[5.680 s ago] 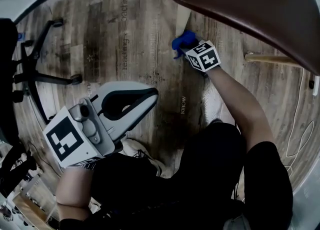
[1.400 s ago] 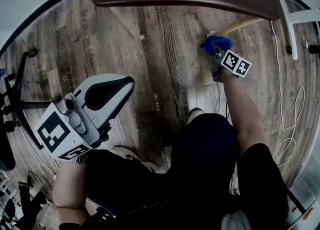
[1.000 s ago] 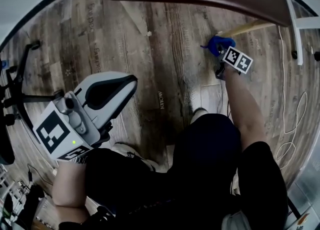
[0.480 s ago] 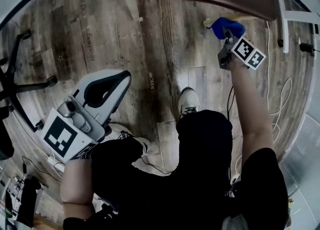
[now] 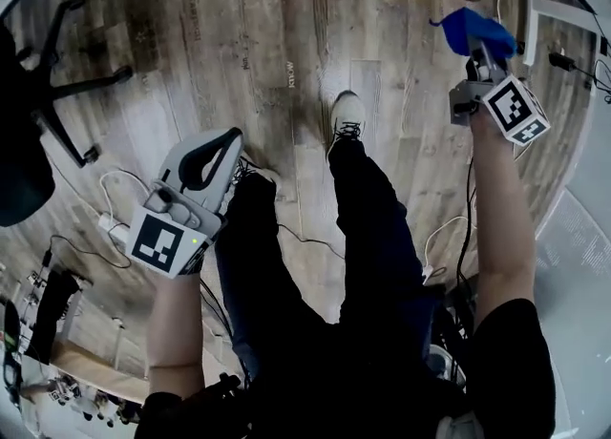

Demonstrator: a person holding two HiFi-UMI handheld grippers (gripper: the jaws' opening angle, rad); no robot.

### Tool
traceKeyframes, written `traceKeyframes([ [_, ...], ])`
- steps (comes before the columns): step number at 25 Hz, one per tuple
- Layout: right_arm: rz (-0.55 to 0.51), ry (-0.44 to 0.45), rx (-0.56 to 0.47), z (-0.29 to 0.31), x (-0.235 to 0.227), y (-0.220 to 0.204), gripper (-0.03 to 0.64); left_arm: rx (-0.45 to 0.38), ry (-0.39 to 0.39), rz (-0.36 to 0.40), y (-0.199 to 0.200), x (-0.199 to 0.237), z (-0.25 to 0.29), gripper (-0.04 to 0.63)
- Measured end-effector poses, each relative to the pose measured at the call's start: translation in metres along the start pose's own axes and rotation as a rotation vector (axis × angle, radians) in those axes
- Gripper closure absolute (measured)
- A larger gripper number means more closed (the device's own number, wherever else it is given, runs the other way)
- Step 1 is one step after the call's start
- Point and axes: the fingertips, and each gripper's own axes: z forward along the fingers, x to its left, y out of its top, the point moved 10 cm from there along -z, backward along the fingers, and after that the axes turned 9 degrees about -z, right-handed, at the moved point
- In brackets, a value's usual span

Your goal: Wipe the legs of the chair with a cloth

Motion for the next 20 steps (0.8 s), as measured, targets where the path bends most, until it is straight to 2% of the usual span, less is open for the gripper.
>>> traceKeyframes([
  [6, 0.046, 0.145, -0.024, -0.094, 0.077, 0.066, 0.532, 0.053, 0.039, -0.066, 0.058, -0.074, -0.076, 0.595],
  [9, 0.055, 0.218, -0.055, -0.146, 0.117, 0.108, 0.532, 0.023, 0.037, -0.066, 0.096, -0.116, -0.104, 0.595],
  [12, -0.02, 0.29, -0.119, -0.196, 0.156, 0.159, 0.532, -0.035, -0.002, -0.013, 0.138, -0.152, -0.128, 0.595],
  [15, -0.092, 0.328, -0.149, -0.245, 0.2, 0.209, 0.532, -0.059, -0.058, 0.019, 0.178, -0.185, -0.156, 0.595],
  [20, -0.088, 0.335, -0.18, -0.344, 0.263, 0.249, 0.532, -0.032, -0.15, 0.047, 0.208, -0.243, -0.197, 0.595],
])
